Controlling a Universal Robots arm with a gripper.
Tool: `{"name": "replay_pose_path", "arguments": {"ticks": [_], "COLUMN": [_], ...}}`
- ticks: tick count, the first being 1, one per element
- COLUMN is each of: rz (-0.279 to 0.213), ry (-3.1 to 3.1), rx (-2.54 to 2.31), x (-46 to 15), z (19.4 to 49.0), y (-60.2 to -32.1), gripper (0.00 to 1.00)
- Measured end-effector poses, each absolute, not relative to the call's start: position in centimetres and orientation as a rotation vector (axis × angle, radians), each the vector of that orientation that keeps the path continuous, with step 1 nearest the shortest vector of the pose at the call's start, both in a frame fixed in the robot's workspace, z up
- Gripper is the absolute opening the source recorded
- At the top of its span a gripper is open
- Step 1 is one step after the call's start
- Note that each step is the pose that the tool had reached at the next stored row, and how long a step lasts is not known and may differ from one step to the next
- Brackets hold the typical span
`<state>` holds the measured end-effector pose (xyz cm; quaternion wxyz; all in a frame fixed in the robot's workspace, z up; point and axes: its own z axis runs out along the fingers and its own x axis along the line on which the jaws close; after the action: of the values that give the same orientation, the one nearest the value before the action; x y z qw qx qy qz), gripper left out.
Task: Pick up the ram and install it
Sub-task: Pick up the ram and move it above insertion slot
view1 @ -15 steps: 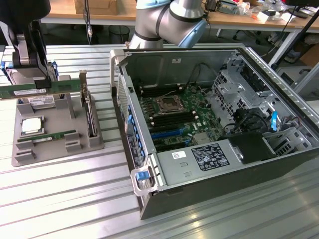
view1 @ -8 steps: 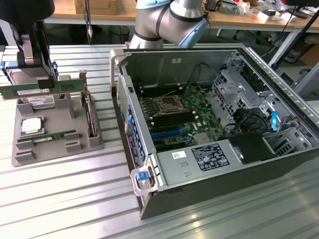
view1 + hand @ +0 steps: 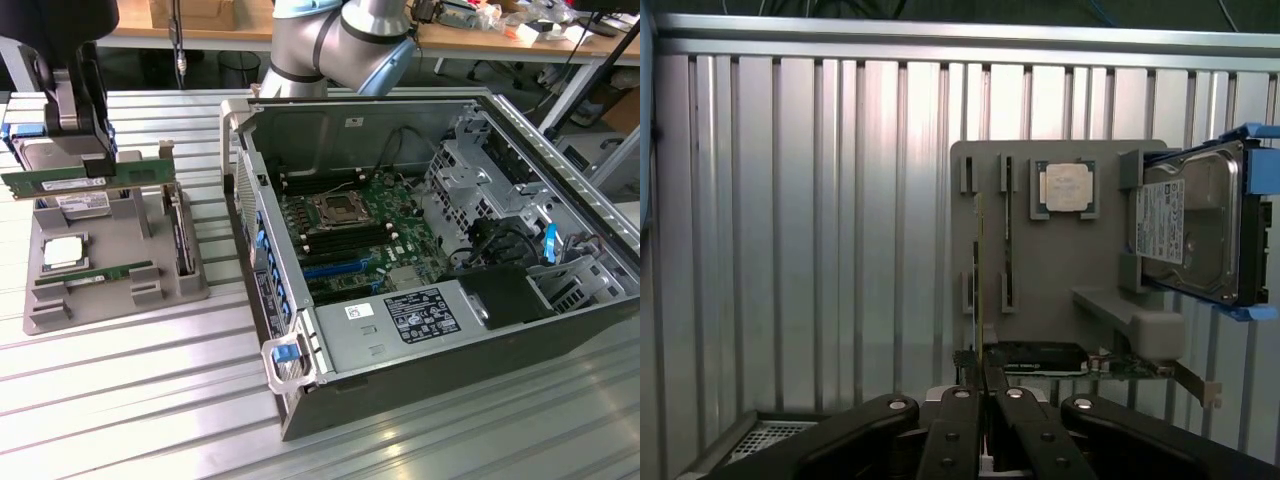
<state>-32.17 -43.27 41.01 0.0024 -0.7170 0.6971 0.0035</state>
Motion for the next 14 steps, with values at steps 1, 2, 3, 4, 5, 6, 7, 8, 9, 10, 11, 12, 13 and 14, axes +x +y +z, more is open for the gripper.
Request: {"name": "replay_pose_path", "arguments": {"ticks": [1, 2, 3, 4, 5, 6, 7, 8, 9, 10, 11, 12, 13, 14], "rz": [0.011, 0.011, 0.01, 0.01, 0.01, 0.01, 0.009, 0.009, 0.009, 0.009, 0.008, 0.008, 0.008, 0.008], "ry": [2.187, 2.187, 2.187, 2.187, 2.187, 2.187, 2.187, 2.187, 2.187, 2.188, 2.188, 2.188, 2.188, 2.188], "rx": [-2.249, -2.249, -2.249, -2.249, -2.249, -2.249, -2.25, -2.25, -2.25, -2.25, -2.25, -2.25, -2.25, -2.25], "x": [-32.1, -32.1, -32.0, -31.9, -31.8, -31.6, -31.5, -31.4, -31.2, -31.1, -31.1, -30.9, -30.9, -30.8], "z": [41.0, 41.0, 41.0, 41.0, 41.0, 41.0, 41.0, 41.0, 41.0, 41.0, 41.0, 41.0, 41.0, 41.0], "y": [-43.3, -43.3, -43.3, -43.3, -43.3, -43.3, -43.3, -43.3, -43.3, -43.3, -43.3, -43.3, -43.3, -43.3], "gripper": [0.12, 0.12, 0.12, 0.12, 0.12, 0.12, 0.12, 0.12, 0.12, 0.12, 0.12, 0.12, 0.12, 0.12]}}
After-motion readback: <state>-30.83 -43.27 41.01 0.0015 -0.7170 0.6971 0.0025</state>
